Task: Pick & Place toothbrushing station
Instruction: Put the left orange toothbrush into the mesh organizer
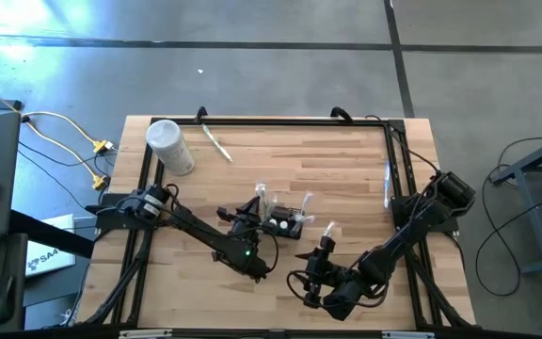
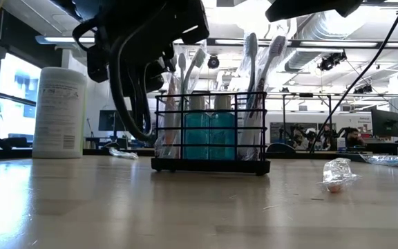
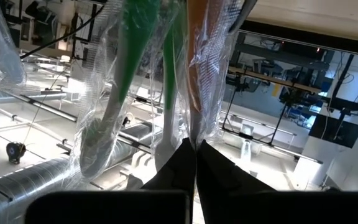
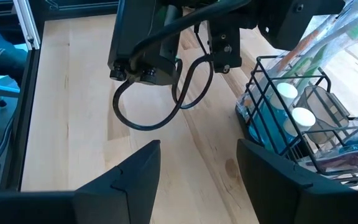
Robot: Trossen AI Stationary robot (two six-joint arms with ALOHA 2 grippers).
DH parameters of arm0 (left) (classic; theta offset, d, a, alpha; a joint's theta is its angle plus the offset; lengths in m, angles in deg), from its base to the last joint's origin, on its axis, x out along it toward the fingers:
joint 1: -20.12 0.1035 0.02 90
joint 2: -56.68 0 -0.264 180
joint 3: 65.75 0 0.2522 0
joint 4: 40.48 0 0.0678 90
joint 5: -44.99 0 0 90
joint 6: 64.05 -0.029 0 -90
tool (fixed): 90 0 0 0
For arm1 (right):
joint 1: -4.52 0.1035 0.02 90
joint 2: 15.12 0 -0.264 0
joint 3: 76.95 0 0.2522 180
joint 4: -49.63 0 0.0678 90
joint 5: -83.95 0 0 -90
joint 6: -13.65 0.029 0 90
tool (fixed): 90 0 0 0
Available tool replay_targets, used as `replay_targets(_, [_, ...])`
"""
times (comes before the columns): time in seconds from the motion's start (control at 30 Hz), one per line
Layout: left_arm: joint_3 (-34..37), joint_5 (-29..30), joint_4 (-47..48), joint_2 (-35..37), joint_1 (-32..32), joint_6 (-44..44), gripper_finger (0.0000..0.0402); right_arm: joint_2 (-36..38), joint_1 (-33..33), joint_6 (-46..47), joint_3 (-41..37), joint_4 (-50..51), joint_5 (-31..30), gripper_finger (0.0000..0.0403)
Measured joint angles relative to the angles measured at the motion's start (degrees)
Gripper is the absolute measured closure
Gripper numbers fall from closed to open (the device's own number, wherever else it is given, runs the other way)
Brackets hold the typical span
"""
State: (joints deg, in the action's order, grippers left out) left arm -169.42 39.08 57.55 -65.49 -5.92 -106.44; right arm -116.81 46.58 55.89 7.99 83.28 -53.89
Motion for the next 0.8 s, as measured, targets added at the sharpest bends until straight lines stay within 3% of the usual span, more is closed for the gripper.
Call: replay_targets(0.8, [0.00,1.09,2.67,0.00,0.16,3.34,0.0400,0.00,0.13,0.17,0.00,0.01,0.02,0.0199])
